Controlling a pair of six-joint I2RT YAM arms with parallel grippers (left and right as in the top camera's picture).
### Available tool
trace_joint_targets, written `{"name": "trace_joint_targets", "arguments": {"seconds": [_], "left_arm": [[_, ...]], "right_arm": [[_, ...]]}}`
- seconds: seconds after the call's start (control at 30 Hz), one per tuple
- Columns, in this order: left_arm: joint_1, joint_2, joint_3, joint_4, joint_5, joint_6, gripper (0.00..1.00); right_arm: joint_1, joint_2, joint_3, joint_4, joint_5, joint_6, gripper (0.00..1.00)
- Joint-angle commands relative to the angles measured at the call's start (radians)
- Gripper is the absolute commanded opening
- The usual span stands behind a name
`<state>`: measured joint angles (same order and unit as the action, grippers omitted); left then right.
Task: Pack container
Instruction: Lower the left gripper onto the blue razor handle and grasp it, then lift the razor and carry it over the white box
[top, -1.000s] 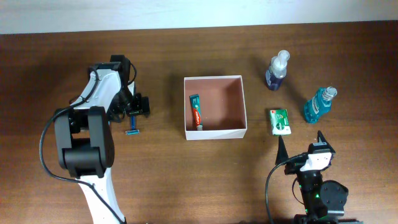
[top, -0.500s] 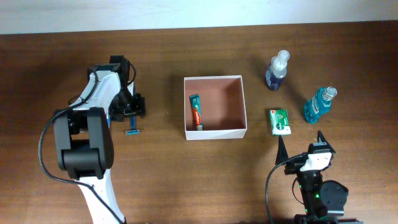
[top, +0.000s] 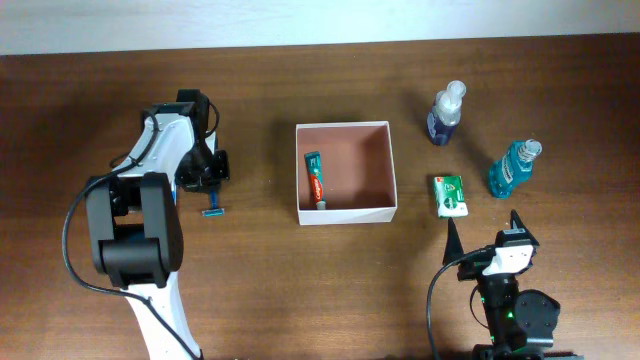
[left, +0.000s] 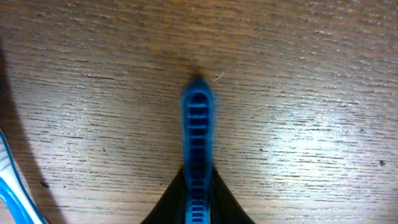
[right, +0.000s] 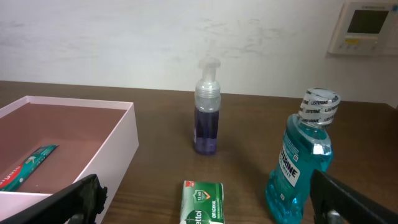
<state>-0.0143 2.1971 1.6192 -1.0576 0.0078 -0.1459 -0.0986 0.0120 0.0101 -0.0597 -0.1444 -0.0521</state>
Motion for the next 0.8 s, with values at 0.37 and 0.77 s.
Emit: {"name": "trace_joint_targets", "arguments": {"seconds": [0.37, 0.77], "left_arm": [[0.004, -0.004, 0.121, -0.126, 0.023, 0.005, 0.07], [-0.093, -0.005, 0.48, -0.396, 0.136, 0.001, 0.03]], "right_arm": [[-0.008, -0.008, -0.005, -0.005, -0.003, 0.004, 0.98], [-0.008, -0.008, -0.005, -0.005, -0.002, 0.004, 0.98]]}}
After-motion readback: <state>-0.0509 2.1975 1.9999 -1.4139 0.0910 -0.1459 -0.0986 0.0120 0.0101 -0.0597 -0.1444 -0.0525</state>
